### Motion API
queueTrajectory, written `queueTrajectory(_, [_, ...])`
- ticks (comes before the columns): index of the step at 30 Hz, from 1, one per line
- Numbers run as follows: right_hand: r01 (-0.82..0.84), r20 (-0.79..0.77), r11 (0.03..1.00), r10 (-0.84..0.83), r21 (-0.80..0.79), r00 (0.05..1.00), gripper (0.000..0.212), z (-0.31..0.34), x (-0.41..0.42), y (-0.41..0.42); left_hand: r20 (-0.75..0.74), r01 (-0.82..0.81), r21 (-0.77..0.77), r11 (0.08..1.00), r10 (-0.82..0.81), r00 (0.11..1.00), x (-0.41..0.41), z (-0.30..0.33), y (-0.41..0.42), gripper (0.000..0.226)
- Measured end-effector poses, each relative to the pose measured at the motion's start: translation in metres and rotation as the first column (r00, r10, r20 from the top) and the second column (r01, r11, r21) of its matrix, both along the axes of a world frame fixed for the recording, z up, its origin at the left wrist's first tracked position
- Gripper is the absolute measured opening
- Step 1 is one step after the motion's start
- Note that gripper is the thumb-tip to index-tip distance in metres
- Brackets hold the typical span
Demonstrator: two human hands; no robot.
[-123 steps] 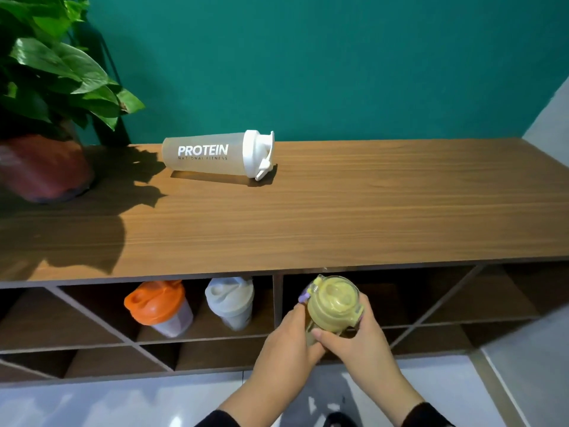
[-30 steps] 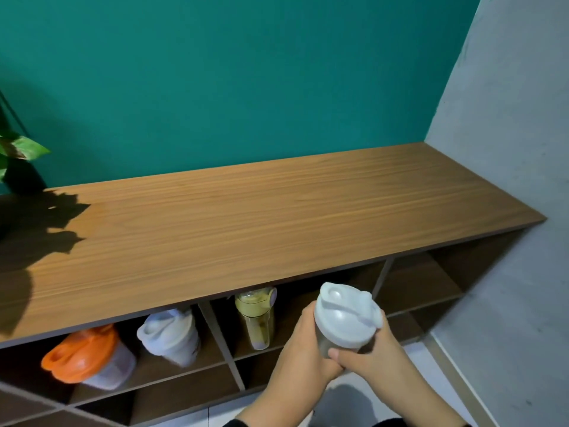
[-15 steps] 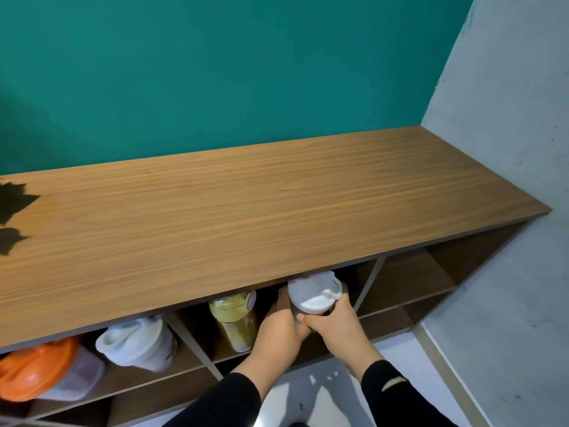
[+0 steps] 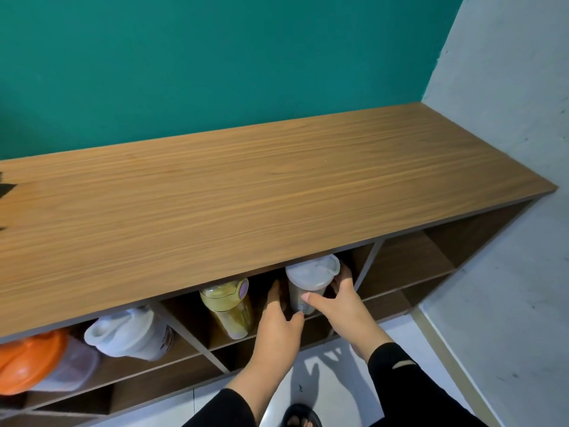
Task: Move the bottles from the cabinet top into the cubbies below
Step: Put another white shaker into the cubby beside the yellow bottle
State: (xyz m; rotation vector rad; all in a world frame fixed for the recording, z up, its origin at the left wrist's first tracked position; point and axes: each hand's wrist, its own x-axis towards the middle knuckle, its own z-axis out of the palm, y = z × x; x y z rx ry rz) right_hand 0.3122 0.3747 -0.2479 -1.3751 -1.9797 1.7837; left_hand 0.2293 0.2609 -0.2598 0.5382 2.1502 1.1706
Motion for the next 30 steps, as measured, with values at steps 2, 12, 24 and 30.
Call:
queueTrajectory(2, [-0.031, 0.029, 1.0, 0.031, 0.0, 0.999, 0.063, 0.003, 0.0, -0.002, 0.053, 0.029, 0.038, 0.999, -0.031, 0.998, 0.006, 0.003, 0.002, 0.049])
queueTrajectory(12, [-0.073, 0.048, 0.995, 0.07, 0.067, 0.996, 0.067, 0.006, 0.003, -0.012, 0.08, 0.095, -0.147, 0.985, -0.084, 0.993, -0.014, 0.027, 0.026, 0.015])
queueTrajectory(24, [-0.065, 0.144, 0.994, 0.053, 0.083, 0.988, 0.063, 0.004, 0.007, -0.014, 0.166, -0.013, -0.03, 0.999, 0.018, 0.986, -0.003, 0.024, 0.006, 0.065])
queueTrajectory(30, [-0.345, 0.349, 0.939, 0.325, -0.007, 0.879, 0.028, 0.0, 0.0, -0.034, 0.242, -0.079, -0.081, 0.994, 0.097, 0.965, 0.008, 0.008, -0.06, 0.048])
